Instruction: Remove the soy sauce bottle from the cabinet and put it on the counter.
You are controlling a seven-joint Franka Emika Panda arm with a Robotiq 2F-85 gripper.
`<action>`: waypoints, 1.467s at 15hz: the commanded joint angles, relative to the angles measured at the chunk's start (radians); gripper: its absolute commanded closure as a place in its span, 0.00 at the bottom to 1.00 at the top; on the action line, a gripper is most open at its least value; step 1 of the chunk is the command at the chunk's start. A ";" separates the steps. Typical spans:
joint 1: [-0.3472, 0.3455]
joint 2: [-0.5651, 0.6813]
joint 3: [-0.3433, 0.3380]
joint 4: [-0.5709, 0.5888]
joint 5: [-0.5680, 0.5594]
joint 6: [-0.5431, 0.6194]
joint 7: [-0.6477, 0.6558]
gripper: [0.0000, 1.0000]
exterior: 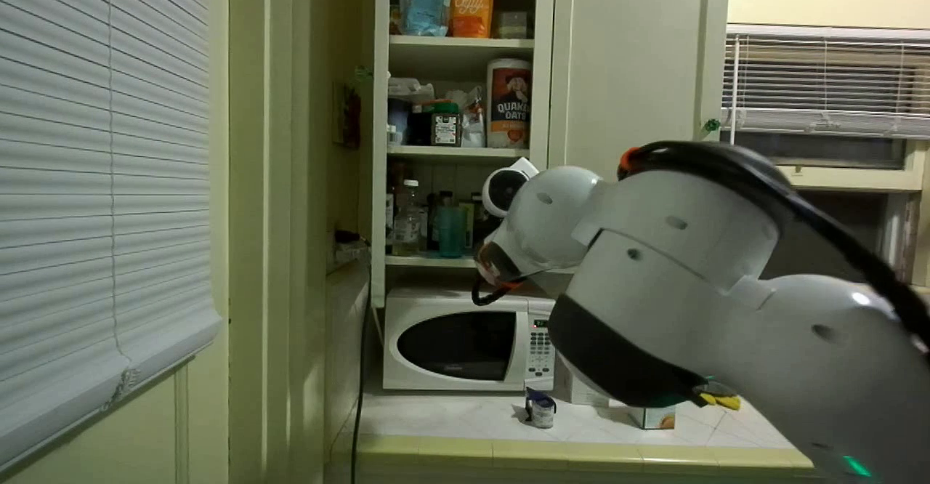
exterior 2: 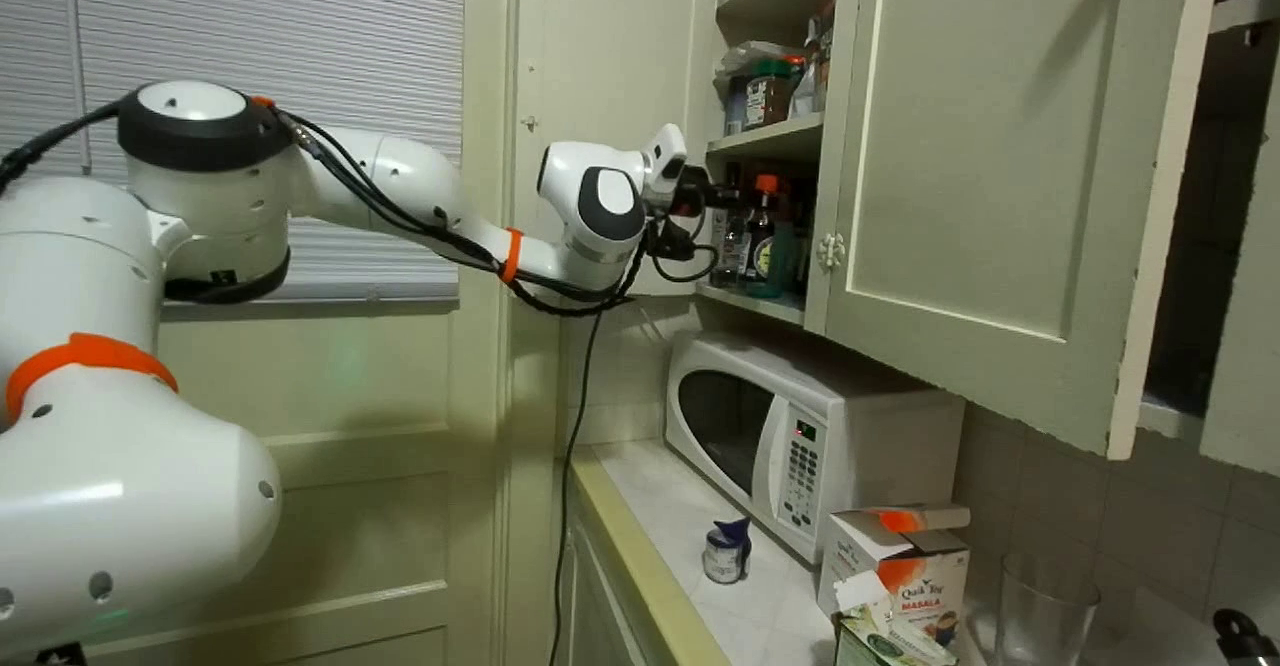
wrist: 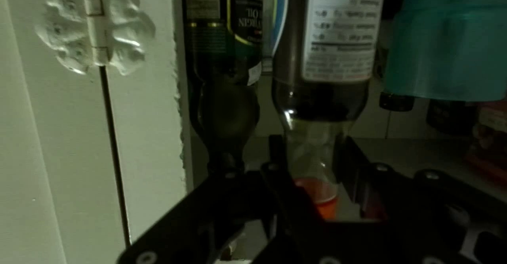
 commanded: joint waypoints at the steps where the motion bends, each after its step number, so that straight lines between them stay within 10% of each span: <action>1: 0.254 0.191 -0.086 -0.196 -0.021 0.018 -0.170 0.88; 9: 0.675 0.123 -0.326 -0.544 0.043 0.041 -0.220 0.88; 14: 0.530 -0.101 -0.102 -0.668 0.205 0.255 -0.100 0.88; 21: 0.318 -0.360 0.247 -0.590 0.471 0.073 0.179 0.88; 22: 0.327 -0.245 0.184 -0.594 0.368 0.139 0.114 0.63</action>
